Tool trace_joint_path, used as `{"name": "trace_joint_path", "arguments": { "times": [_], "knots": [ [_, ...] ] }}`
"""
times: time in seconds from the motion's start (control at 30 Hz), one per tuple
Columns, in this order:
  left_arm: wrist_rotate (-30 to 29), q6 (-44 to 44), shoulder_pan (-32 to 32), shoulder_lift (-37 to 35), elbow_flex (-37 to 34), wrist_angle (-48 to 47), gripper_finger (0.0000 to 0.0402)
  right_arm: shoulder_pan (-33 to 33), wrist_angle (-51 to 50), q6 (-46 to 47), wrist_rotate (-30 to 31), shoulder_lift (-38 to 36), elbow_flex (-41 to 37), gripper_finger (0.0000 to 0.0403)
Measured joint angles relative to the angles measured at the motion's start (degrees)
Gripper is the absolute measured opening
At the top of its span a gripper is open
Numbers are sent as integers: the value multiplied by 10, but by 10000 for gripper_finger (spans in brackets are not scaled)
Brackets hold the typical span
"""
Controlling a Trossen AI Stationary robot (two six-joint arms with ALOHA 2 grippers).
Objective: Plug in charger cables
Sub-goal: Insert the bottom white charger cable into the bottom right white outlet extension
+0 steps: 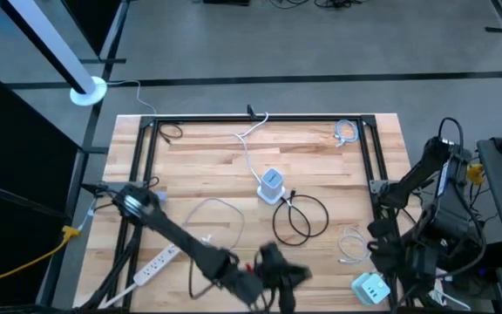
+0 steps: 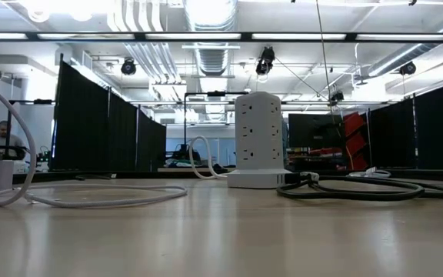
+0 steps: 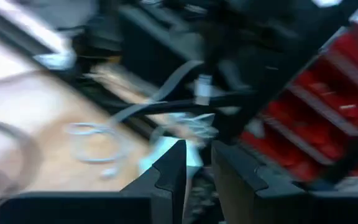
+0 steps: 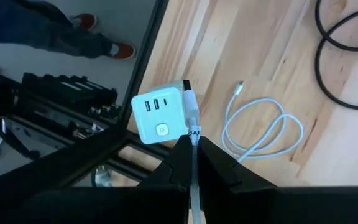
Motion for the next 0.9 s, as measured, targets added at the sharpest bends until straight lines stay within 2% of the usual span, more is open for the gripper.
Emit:
{"name": "trace_joint_path", "arguments": {
  "times": [0.07,0.13,0.37,0.5,0.9],
  "knots": [
    [1,25,-10,46,25,66,64,2,0,2,-6,1,0,0],
    [0,28,-13,91,71,69,64,8,-1,13,-6,-4,0,0],
    [2,25,-7,227,297,-55,64,20,4,33,1,-12,0,0],
    [4,18,-3,226,256,17,64,22,42,23,5,5,0,0],
    [5,19,-1,224,251,4,64,46,67,-31,1,87,0,0]
  ]
}}
